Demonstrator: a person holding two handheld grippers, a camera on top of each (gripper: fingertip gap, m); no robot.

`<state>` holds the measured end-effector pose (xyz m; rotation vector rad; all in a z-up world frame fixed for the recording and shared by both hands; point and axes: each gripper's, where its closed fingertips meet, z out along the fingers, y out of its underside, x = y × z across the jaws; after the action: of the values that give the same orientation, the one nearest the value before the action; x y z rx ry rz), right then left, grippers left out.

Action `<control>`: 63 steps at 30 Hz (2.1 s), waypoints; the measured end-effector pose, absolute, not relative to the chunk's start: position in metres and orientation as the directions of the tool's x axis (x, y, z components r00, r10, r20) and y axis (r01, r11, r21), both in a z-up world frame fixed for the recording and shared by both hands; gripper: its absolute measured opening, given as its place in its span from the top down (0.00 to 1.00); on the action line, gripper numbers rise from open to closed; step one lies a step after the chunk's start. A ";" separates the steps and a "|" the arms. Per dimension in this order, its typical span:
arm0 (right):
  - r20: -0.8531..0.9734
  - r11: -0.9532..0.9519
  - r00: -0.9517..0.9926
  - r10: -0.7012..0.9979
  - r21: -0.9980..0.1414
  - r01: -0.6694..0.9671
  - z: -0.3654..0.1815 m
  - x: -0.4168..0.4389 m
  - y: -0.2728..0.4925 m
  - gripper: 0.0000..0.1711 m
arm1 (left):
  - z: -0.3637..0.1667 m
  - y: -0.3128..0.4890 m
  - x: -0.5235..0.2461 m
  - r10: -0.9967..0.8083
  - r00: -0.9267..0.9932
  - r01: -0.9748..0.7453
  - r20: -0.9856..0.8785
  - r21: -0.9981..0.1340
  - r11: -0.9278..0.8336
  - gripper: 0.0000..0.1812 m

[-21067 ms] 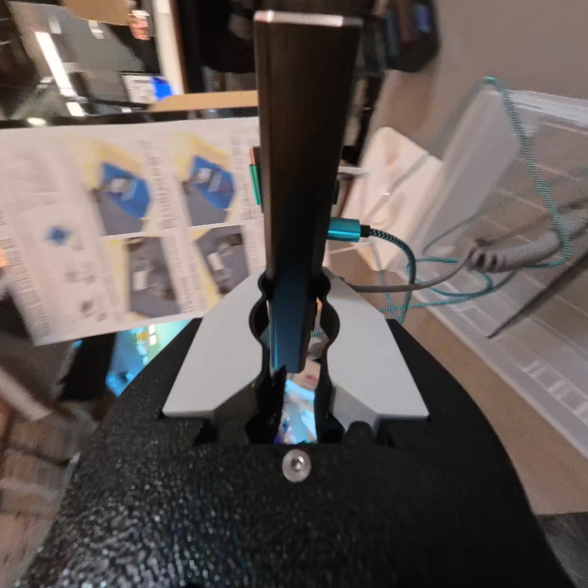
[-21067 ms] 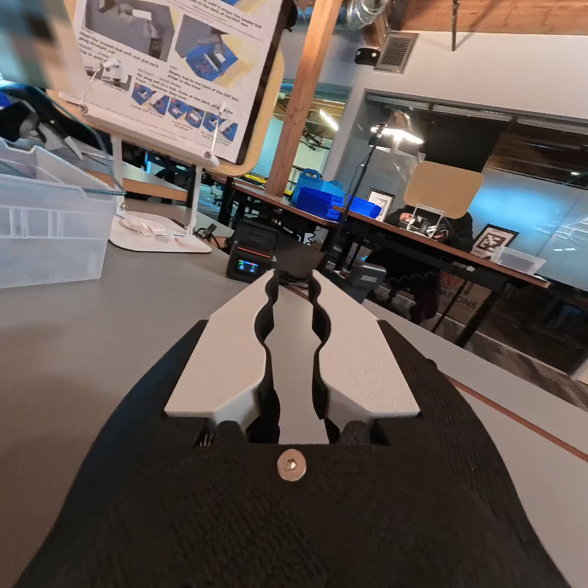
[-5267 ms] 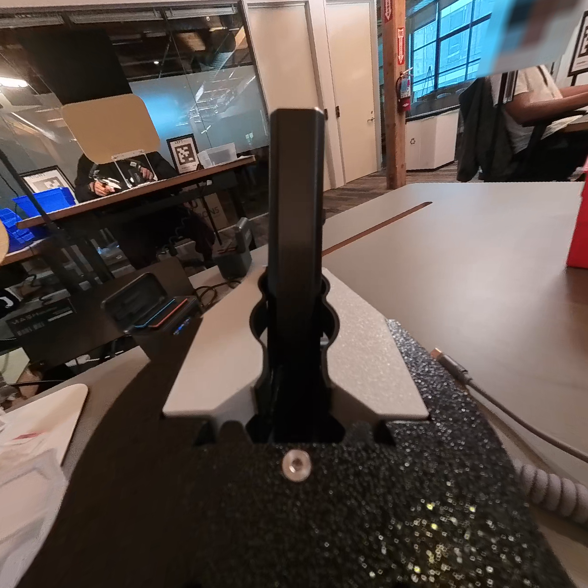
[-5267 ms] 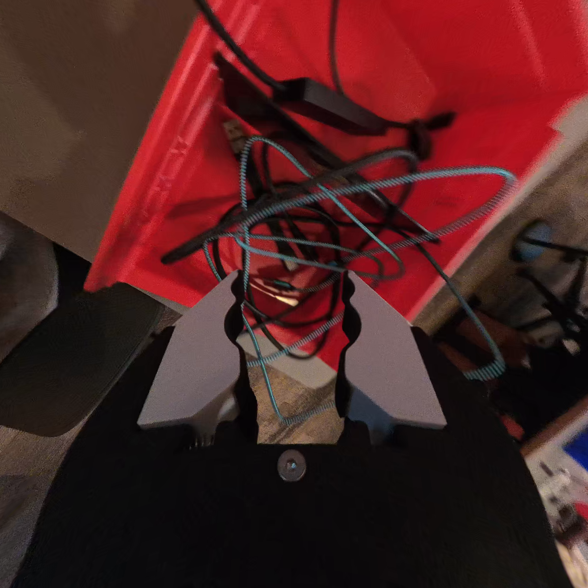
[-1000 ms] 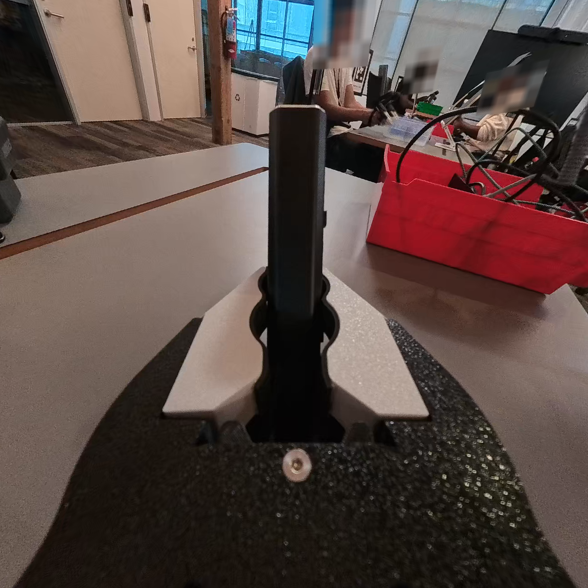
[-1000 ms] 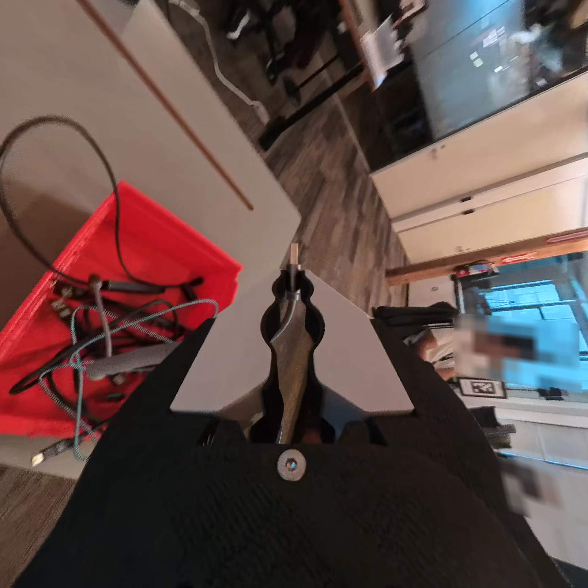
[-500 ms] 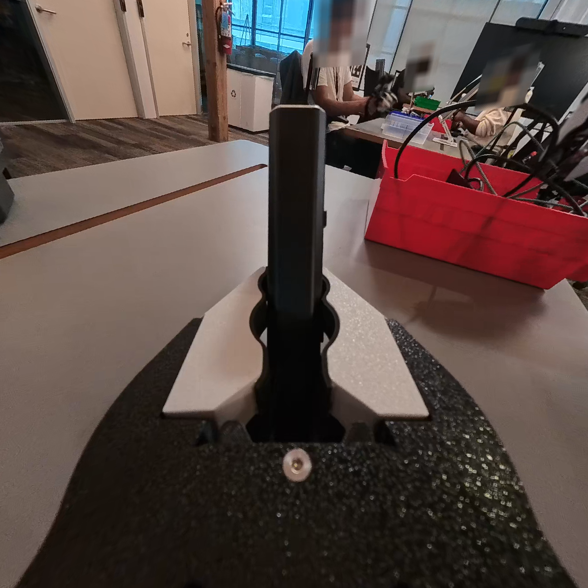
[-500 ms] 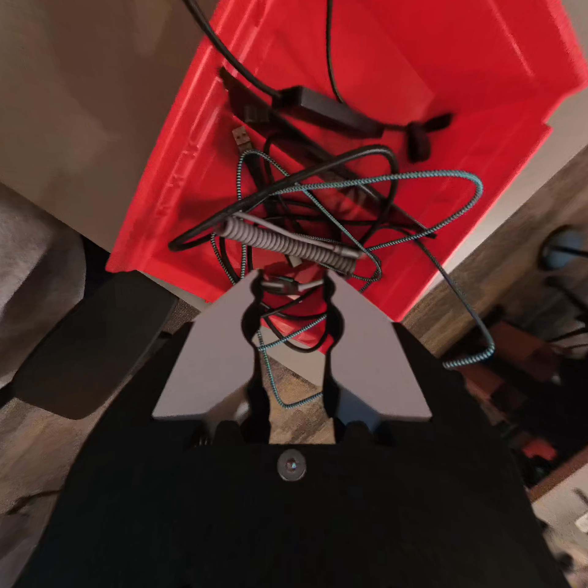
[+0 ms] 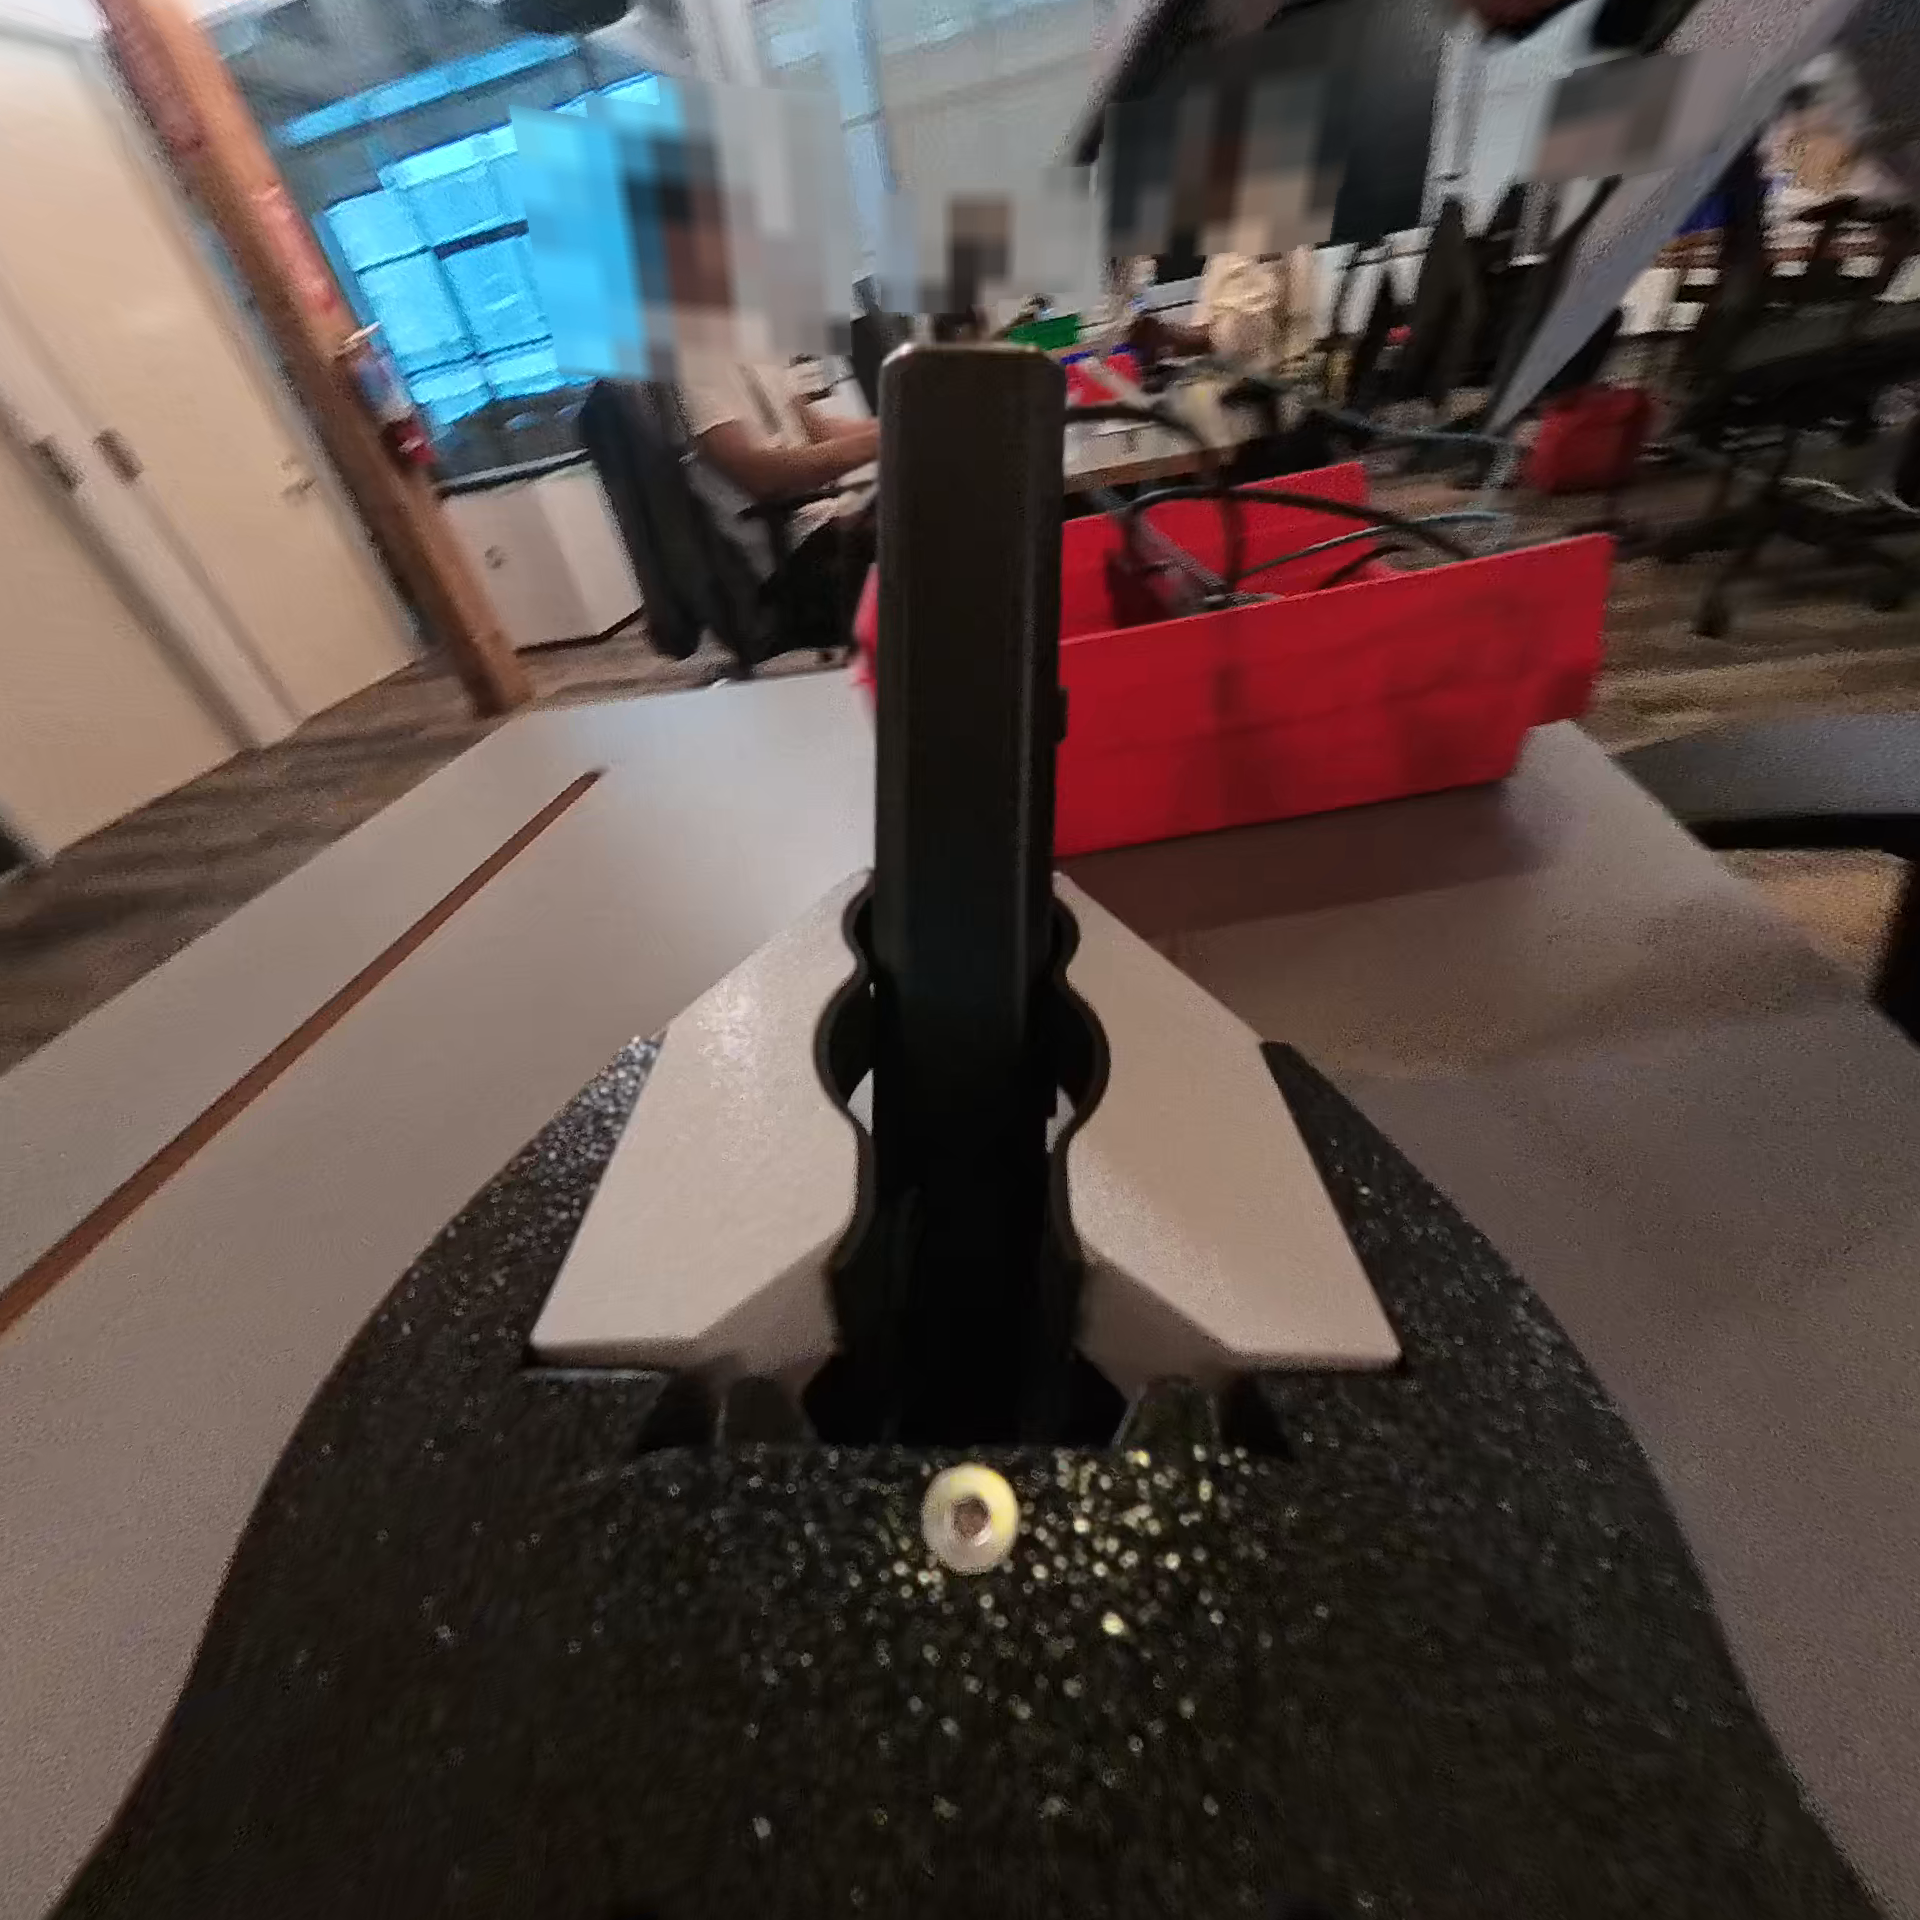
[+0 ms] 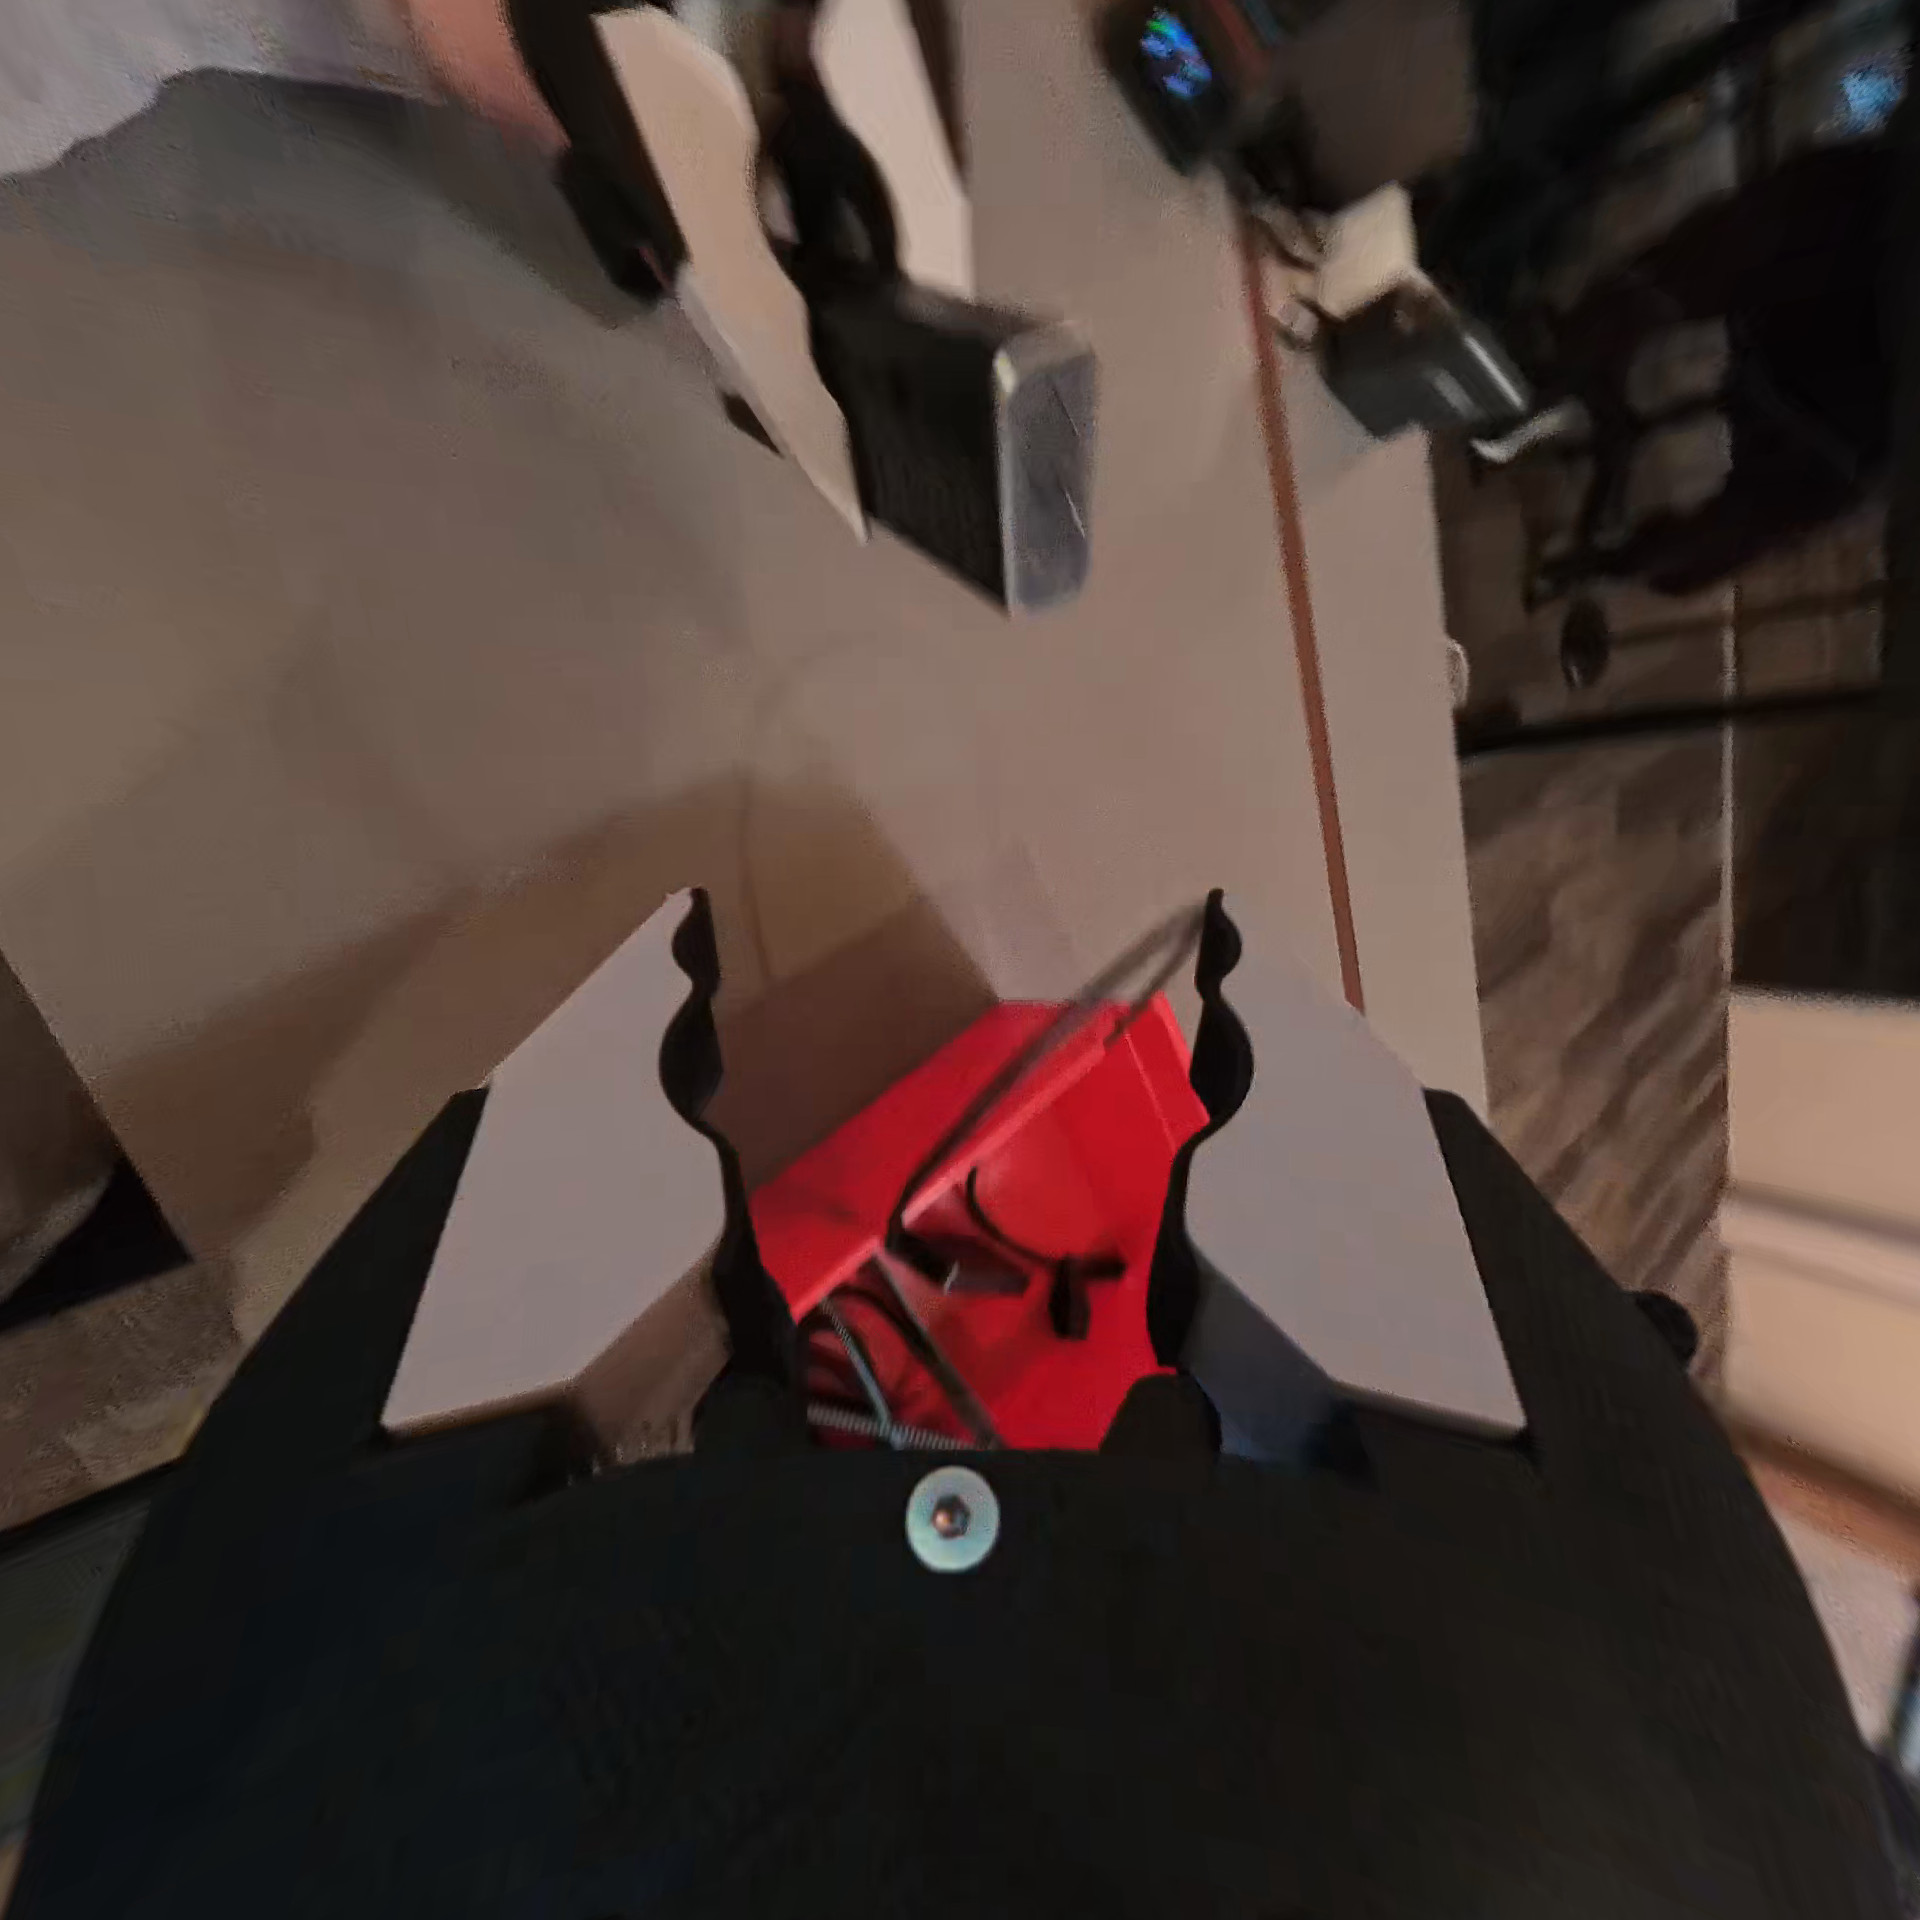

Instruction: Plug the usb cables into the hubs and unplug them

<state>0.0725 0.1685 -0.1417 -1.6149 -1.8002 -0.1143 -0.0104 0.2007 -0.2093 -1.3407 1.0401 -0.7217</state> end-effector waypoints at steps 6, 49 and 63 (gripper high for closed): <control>0.419 0.302 -0.162 0.893 -0.292 0.907 -0.186 0.027 0.164 0.55 | -0.215 0.158 0.035 -0.940 0.185 -0.209 -0.286 -0.946 0.247 0.85; -0.184 -0.625 0.597 0.781 -0.199 0.755 -0.228 0.230 0.291 0.82 | -0.189 0.267 -0.113 -0.597 0.759 0.344 0.260 -0.939 0.029 0.59; 0.337 -0.623 0.594 0.730 -0.029 0.782 -0.234 0.283 0.335 0.57 | -0.191 0.269 -0.108 -0.613 0.746 0.338 0.261 -0.941 0.011 0.59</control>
<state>0.2828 0.3347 -0.2339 -2.6469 -1.2666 -0.4414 -0.1078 0.2686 -0.1911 -1.3722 0.2482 -0.7531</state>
